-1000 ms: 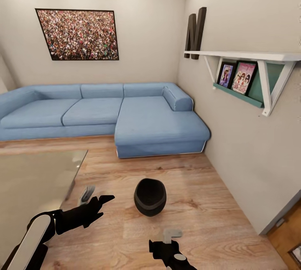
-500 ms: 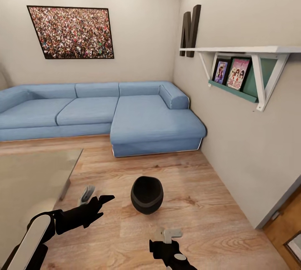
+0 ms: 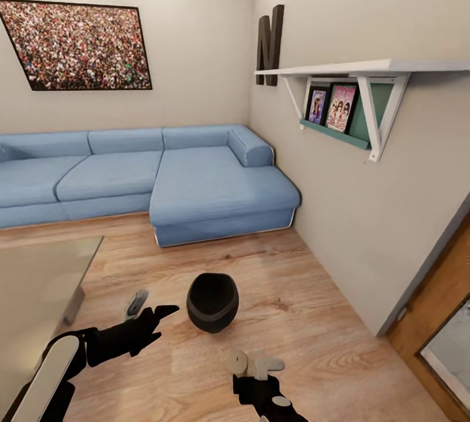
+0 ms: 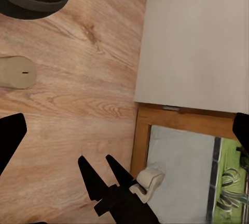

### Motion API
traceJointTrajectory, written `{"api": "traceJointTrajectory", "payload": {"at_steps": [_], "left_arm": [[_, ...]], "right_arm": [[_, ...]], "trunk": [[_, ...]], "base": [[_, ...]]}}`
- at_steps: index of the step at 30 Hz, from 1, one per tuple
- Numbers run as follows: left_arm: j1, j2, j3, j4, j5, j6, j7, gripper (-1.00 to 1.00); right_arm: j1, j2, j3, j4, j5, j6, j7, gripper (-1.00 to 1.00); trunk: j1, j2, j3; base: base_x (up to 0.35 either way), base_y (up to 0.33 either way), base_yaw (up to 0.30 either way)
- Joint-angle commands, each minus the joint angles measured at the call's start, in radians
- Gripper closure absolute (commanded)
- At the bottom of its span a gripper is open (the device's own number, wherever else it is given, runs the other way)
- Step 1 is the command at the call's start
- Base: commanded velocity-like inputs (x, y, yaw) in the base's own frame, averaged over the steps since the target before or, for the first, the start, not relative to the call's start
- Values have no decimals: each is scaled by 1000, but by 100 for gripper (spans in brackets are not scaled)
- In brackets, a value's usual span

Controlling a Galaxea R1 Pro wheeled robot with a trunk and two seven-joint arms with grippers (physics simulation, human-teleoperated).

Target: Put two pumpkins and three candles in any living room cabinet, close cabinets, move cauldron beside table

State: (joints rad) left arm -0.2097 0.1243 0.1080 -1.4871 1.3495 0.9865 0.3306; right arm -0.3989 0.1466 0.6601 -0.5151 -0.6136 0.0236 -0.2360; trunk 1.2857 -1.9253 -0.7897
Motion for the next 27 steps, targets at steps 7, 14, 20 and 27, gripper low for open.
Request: {"api": "traceJointTrajectory", "payload": {"at_steps": [7, 14, 20, 27], "left_arm": [[0, 0, 1, -2, 11, 3, 10, -100], [0, 1, 0, -2, 11, 3, 10, -100], [0, 1, -1, -1, 11, 3, 10, -100], [0, 2, 0, -2, 11, 3, 10, -100]], "right_arm": [[-1, -1, 7, 0, -6, 2, -11, -100], [-1, -1, 7, 1, -6, 1, -10, -100], [-1, 0, 8, 0, -6, 2, -10, -100], [-1, 0, 9, 0, -6, 2, -11, -100]], "trunk": [[11, -22, -10], [11, -22, -10], [11, -22, -10], [11, -22, -10]], "base": [[0, 0, -34], [0, 0, -1], [36, -33, 0], [163, -130, 28]]}}
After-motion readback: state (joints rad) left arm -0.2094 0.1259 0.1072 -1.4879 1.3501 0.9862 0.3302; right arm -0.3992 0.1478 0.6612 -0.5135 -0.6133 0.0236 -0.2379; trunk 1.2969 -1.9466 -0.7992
